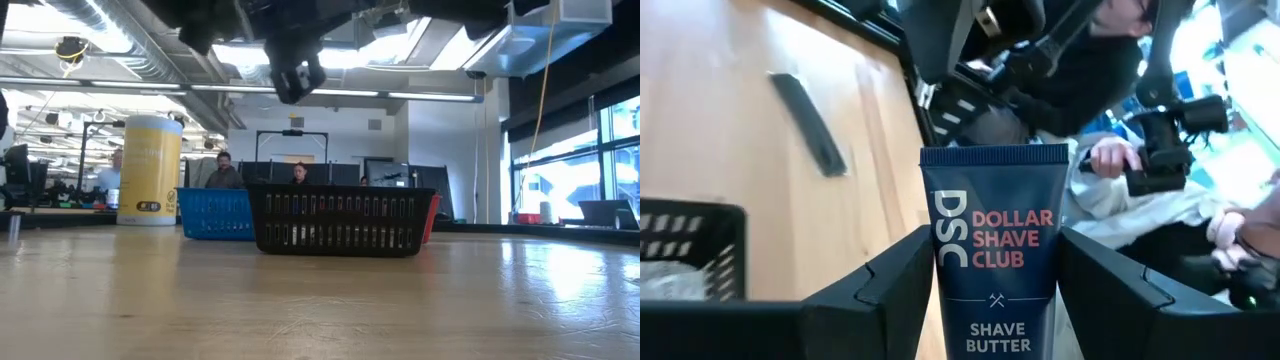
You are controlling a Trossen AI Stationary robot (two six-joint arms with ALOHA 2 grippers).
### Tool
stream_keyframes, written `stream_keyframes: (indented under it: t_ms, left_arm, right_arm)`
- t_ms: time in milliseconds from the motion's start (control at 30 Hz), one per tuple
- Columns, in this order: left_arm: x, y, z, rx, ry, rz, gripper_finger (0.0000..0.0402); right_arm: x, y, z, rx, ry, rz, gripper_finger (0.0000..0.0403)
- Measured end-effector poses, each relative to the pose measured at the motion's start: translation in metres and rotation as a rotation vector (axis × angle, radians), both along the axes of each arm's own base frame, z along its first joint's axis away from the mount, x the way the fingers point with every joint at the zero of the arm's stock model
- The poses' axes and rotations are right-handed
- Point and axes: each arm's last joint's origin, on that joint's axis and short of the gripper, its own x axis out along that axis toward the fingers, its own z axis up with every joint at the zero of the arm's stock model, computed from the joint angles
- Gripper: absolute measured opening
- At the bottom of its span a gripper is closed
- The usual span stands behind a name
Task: Pick & Place Travel size toiletries
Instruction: Put the blue shaver cream into the red bin
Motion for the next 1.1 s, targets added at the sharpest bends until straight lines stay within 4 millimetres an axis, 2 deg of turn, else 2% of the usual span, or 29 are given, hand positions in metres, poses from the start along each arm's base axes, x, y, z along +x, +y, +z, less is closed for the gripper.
stream_keyframes:
  t_ms: [300,533,733,1100]
  left_arm:
    - [0.033,-0.004,-0.001,-0.002,-0.019,-0.058,0.0198]
    - [0.046,0.005,-0.001,-0.01,-0.026,-0.055,0.0198]
    - [0.046,0.013,-0.001,-0.011,-0.027,-0.041,0.0198]
    - [0.046,0.013,-0.001,0.002,-0.039,-0.046,0.0198]
  right_arm:
    - [0.0,0.003,0.002,0.041,-0.006,0.095,0.0204]
    - [0.0,0.004,0.002,0.048,-0.002,0.12,0.0204]
    - [0.001,0.004,0.002,0.048,-0.002,0.118,0.0166]
    - [0.006,-0.006,0.002,0.071,-0.002,0.078,0.005]
